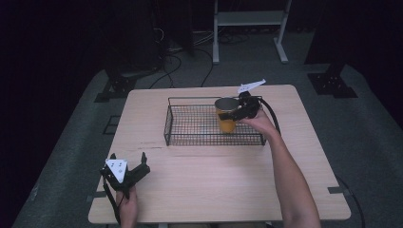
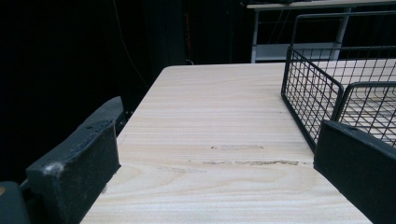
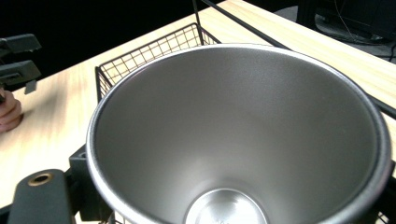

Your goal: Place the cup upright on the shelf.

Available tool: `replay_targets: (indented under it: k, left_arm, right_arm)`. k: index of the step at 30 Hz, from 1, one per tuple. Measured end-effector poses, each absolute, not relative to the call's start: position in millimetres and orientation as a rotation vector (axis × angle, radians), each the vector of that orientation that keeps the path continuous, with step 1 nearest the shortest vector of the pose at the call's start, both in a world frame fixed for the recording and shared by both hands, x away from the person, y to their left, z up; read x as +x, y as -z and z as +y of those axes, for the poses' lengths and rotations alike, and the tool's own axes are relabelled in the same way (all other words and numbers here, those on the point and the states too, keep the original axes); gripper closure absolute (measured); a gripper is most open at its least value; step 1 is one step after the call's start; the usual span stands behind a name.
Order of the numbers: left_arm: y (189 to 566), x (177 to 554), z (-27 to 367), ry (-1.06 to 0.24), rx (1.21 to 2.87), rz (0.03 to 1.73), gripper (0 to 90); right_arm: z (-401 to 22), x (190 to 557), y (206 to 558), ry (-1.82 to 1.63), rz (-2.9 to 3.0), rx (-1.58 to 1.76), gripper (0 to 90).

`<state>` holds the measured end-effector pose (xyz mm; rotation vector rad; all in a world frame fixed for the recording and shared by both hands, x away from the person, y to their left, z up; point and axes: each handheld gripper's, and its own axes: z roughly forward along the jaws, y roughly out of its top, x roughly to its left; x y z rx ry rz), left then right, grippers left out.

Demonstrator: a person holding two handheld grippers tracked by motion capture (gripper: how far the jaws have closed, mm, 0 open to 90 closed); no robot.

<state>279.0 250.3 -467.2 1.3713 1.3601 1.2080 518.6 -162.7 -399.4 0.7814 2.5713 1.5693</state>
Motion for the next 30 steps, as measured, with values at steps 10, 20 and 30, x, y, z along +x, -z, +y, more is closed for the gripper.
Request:
replay_targets:
  k: [10,20,30]
  left_arm:
    - [467.3,279.1,250.4,-1.209,1.371,1.359,0.0]
    - [467.3,279.2,250.7,-1.206,1.368,1.358,0.0]
    - [467.3,279.3,250.8,-1.206,1.367,1.360,0.0]
  right_arm:
    - [-164.5,521.2,406.1,-1.540,2.586,0.795,12.6]
    - [-158.3,522.6,412.9,-1.528,2.605,0.778,12.4]
    - [-154.0,523.4,416.9,-1.500,2.615,0.760,12.0]
